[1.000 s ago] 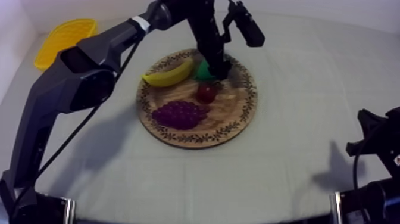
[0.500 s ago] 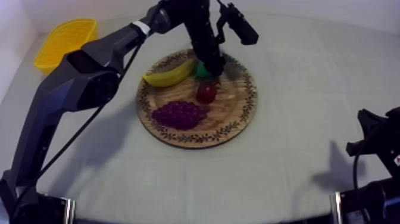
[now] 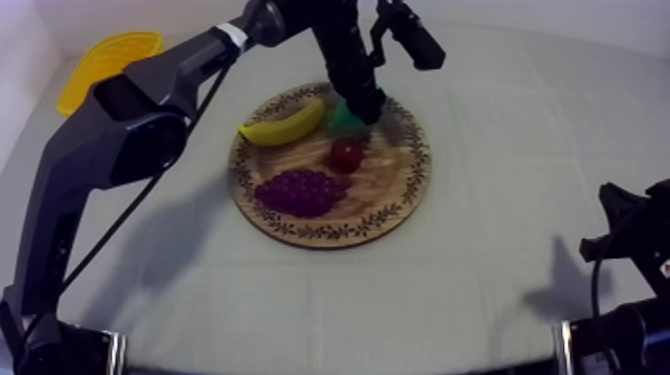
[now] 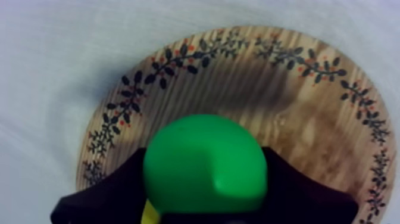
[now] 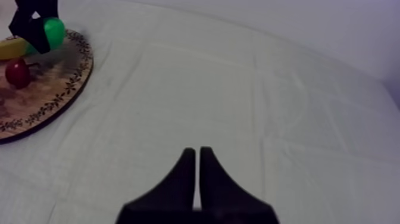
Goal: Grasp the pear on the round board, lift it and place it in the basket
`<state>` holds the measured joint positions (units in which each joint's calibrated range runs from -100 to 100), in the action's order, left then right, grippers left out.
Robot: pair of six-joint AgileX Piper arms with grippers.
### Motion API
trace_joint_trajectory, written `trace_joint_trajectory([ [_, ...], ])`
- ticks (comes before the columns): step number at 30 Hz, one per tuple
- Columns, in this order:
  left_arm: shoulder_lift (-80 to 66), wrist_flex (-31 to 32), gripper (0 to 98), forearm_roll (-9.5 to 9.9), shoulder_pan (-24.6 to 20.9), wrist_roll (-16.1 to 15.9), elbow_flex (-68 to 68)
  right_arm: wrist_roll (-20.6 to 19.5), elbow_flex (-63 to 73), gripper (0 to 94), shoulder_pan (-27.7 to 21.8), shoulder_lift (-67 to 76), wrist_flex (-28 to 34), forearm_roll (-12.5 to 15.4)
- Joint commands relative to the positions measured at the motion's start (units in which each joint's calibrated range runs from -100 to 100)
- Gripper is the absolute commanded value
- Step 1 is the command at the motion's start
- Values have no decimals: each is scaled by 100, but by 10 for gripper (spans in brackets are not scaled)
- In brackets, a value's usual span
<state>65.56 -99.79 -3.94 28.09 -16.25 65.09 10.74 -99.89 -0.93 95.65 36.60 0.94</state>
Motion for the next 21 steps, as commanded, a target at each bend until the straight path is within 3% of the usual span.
trace_joint_trajectory([
  [1, -376, 11, 496, 5, 29, 15, -220, -2, 0, 4, 1, 2, 1, 1],
  [14, -2500, 4, 516, 210, 217, 145, -1621, -2, 0, 4, 1, 2, 1, 1],
  [21, -3189, 18, 526, 437, -141, 133, -2292, -2, 0, 4, 1, 2, 1, 1],
])
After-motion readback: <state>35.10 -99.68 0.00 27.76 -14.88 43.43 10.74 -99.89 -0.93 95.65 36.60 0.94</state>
